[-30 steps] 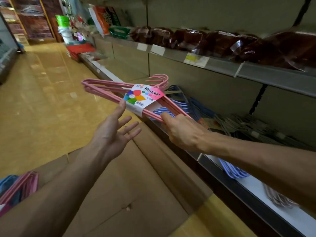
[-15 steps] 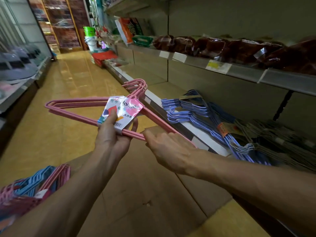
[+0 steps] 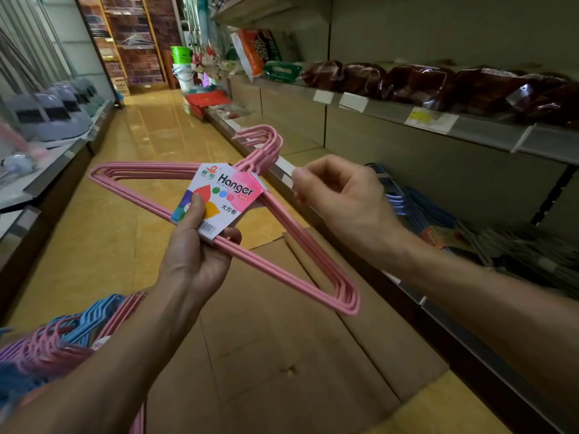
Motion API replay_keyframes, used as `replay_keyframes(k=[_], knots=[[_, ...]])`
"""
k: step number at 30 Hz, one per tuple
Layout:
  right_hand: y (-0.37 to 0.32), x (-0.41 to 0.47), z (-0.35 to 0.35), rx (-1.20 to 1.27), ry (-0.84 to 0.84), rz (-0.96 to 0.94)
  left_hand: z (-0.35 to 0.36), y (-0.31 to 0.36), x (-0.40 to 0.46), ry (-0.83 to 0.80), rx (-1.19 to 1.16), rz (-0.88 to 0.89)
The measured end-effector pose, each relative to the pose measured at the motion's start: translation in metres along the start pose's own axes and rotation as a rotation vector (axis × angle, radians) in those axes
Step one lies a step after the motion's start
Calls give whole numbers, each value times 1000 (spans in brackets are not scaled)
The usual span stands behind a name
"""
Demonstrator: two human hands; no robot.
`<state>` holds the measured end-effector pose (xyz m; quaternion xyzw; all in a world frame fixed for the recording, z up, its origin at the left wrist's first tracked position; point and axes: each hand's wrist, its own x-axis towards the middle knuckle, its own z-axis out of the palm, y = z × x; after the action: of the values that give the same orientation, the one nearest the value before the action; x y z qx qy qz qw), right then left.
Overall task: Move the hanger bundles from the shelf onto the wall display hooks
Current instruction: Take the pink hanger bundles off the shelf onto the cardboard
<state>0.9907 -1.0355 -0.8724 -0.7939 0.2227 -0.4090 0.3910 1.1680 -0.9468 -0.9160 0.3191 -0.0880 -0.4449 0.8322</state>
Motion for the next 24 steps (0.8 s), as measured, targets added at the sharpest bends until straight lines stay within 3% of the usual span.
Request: replay_keyframes(k=[5,7,13,16,20,24], knots=[[24,29,23,511,-93,585,-15,4,-7,17,46,-30],[31,34,40,649,-124,660,-18,5,-9,13,49,-34],[28,45,76,902,-278,390,-31,10,-21,-33,58,-126],[24,48,92,942,-275,299,-47,12,-25,-23,235,-131],[17,45,107,974,-280,263,-69,15,-31,14,293,-307],[6,38,133,993,-232,297,-81,18,-35,71,327,-378]])
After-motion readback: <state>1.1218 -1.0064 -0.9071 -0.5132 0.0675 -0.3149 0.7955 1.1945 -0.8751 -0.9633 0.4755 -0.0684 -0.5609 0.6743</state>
